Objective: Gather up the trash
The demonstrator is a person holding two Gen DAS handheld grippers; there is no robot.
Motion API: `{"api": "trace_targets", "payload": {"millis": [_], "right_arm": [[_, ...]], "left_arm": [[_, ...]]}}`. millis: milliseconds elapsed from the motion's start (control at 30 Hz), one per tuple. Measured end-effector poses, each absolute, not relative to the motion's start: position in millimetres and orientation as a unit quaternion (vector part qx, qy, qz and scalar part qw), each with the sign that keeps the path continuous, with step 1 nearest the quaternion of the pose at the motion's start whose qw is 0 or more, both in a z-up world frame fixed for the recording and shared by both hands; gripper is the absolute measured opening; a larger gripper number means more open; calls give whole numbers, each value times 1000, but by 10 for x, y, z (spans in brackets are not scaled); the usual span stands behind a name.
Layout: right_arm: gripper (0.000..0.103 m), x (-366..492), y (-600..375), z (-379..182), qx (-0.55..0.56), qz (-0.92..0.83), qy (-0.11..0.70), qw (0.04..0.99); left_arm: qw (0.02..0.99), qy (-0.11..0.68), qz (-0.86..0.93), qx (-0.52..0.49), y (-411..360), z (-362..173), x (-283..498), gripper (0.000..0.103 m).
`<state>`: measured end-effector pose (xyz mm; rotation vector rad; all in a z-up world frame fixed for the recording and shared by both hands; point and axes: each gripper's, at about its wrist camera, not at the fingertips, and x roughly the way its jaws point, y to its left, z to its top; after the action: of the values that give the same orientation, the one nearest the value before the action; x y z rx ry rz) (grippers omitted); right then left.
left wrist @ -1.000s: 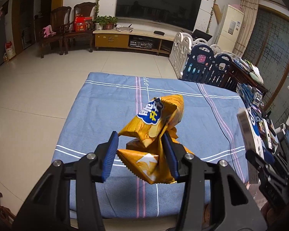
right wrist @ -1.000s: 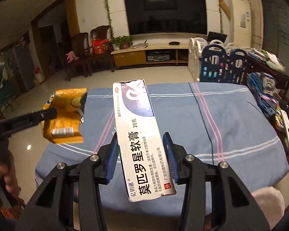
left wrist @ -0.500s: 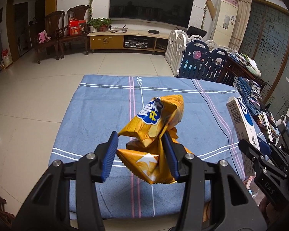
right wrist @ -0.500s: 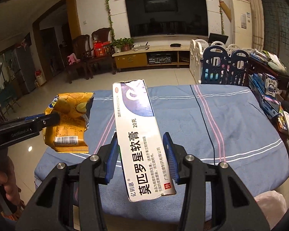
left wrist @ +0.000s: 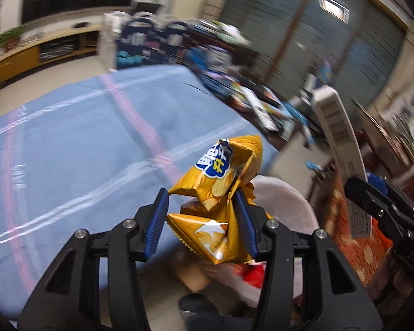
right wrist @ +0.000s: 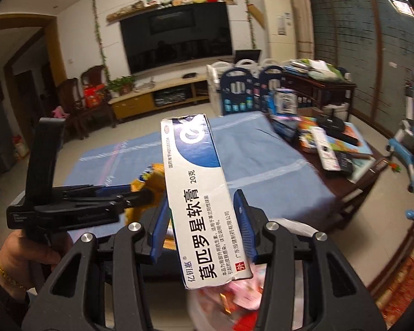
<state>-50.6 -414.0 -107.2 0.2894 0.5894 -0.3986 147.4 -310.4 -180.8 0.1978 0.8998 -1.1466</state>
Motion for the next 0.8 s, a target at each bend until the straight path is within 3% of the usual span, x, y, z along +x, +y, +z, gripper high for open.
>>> {"api": "trace_targets", "payload": {"millis": [67, 100, 133, 167, 300, 533, 800], "right_arm": [[50, -706, -4259, -1164, 144, -229, 296, 916], [68, -735, -4311, -1217, 149, -240, 300, 911], [78, -780, -4366, -1279, 160, -254, 307, 903], [90, -822, -4415, -1300, 174, -263, 307, 898], [95, -782, -4389, -1162, 187, -259, 276, 907], [100, -42, -3952, -996, 186, -198, 253, 929], [100, 1335, -3074, -1078, 134, -99, 288, 943]], "left_arm": [[719, 409, -552, 109, -3395, -1944, 1204, 71], [717, 406, -554, 121, -3499, -2011, 1105, 84], [719, 403, -551, 131, -3556, -2077, 1003, 92], [722, 401, -547, 140, -3587, -2116, 962, 92], [749, 397, -513, 134, -3304, -1994, 1176, 100], [839, 361, -406, 7, -2271, -1485, 2029, 100], [913, 356, -192, 51, -1464, -1452, 2634, 100]]}}
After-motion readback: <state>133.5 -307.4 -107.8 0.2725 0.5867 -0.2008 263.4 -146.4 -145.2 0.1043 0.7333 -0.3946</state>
